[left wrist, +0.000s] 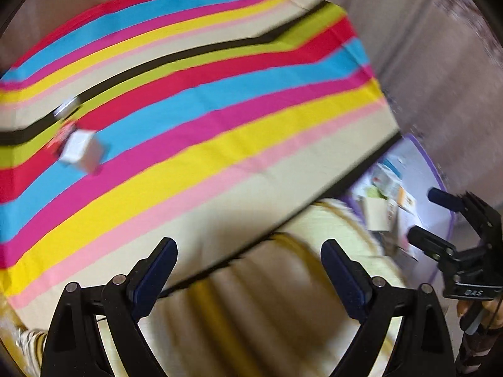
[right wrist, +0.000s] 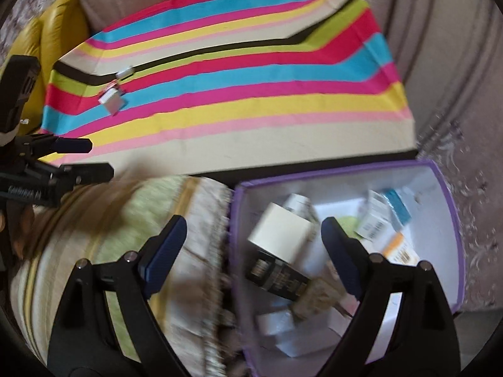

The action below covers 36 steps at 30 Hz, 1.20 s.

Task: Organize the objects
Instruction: 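Move both grippers back over the red box and white cube on the table, then grasp the small white cube with the right gripper while the left grasps the red box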

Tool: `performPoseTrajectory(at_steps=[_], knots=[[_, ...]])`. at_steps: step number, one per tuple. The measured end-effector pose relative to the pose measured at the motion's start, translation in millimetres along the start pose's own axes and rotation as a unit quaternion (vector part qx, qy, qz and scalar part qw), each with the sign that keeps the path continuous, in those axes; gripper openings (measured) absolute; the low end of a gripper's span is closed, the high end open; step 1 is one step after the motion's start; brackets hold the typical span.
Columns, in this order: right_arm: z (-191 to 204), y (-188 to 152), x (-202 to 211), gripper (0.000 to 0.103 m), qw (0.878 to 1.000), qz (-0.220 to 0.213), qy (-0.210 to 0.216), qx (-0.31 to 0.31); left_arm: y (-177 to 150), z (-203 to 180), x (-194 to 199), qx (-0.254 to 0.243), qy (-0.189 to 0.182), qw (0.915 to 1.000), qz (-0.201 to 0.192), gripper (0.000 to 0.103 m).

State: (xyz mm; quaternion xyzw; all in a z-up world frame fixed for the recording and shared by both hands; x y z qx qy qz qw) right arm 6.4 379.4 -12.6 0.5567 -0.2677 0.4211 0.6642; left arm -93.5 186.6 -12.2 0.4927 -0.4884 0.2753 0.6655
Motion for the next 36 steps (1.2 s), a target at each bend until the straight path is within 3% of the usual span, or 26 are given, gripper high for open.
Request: performPoseTrajectory(at_steps=[8,19,27,36], knots=[[60,40,-28,0.089,0.998,0.009,0.022,0.058,-8,95,-2,0.094,0.014,0.9955,-0.005,0.094],[155,103,-98,0.089,0.987,0.022,0.065,0.142,-4,197,-4,0.198,0.048,0.9789,-0.014,0.094],[214,136,-150,0.089,0.976,0.016,0.097,0.195,10,235,-12,0.249,0.05,0.9669,-0.02,0.094],[243,157,-212,0.089,0.966,0.038,0.098,0.236,15,274,-28,0.315,0.053,0.9475,-0.018,0.094]])
Point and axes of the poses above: each gripper's, at about its wrist camera, not at the fingertips, and x roughly against the way its jaws point, z to its left, y to its top, the point moved 2 cm from there along -x, roughly the way its jaws point, and after that the axes turned 12 degrees about y, right-handed, at the moved point
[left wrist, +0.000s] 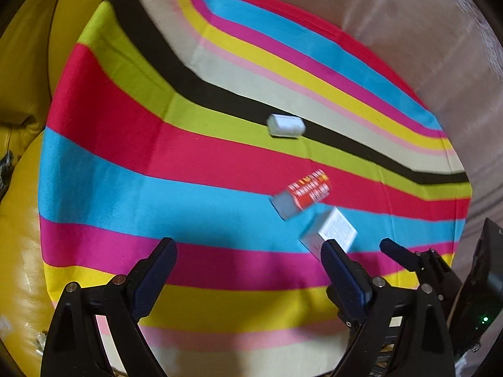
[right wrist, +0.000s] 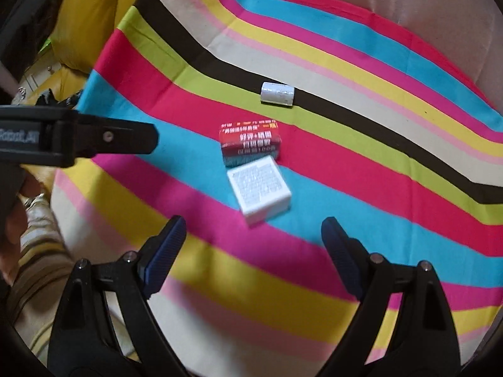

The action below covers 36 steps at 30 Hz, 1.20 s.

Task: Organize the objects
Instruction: 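Grasp the small white cube with the right gripper while the left grasps the red box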

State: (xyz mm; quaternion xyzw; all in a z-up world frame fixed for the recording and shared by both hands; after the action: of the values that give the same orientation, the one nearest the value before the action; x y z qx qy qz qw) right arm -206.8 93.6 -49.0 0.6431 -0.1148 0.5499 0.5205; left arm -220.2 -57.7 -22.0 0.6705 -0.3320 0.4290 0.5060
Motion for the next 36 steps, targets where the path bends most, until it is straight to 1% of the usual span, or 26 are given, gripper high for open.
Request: performPoseTrajectory(at_steps=[4,7,10,12,14,17,20,23,24,27,29,31,34,36], knots=[[-8,10,-19,0.089,1.0,0.001,0.009,-0.008,8,7,-8,0.033,-0.002,0.9994,0.007,0.094],[-11,15,-28,0.085,1.0,0.002,0.012,-0.009,15,9,-10,0.056,-0.004,0.9984,0.007,0.094],[-12,18,-36,0.073,1.0,0.003,0.017,-0.009,22,6,-12,0.074,-0.008,0.9972,0.008,0.094],[-12,18,-41,0.059,1.0,0.008,0.027,-0.01,25,2,-13,0.084,-0.01,0.9964,0.007,0.094],[-13,16,-43,0.051,0.999,0.012,0.037,-0.013,27,-4,-15,0.091,-0.01,0.9957,0.006,0.094],[-16,13,-40,0.048,0.999,0.009,0.038,-0.018,30,-13,-19,0.098,-0.006,0.9952,0.005,0.094],[-25,9,-29,0.048,0.998,-0.007,0.035,-0.043,31,-23,-23,0.102,-0.003,0.9947,0.005,0.094],[-39,-2,-14,0.048,0.996,-0.026,0.006,-0.082,30,-34,-27,0.111,-0.002,0.9937,0.008,0.094],[-46,-9,-9,0.048,0.995,-0.031,-0.014,-0.098,29,-40,-29,0.113,0.0,0.9935,0.007,0.094],[-61,-19,2,0.048,0.99,-0.049,-0.056,-0.117,29,-57,-35,0.109,0.005,0.994,0.007,0.094],[-72,-24,8,0.048,0.987,-0.061,-0.073,-0.131,30,-70,-41,0.11,0.01,0.9939,0.009,0.094],[-83,-28,10,0.048,0.983,-0.07,-0.087,-0.147,31,-79,-46,0.107,0.021,0.994,0.008,0.094],[-92,-31,11,0.048,0.98,-0.073,-0.086,-0.163,31,-90,-52,0.106,0.049,0.9932,0.007,0.094],[-95,-31,13,0.048,0.979,-0.079,-0.087,-0.167,32,-94,-57,0.104,0.074,0.9919,0.008,0.094]])
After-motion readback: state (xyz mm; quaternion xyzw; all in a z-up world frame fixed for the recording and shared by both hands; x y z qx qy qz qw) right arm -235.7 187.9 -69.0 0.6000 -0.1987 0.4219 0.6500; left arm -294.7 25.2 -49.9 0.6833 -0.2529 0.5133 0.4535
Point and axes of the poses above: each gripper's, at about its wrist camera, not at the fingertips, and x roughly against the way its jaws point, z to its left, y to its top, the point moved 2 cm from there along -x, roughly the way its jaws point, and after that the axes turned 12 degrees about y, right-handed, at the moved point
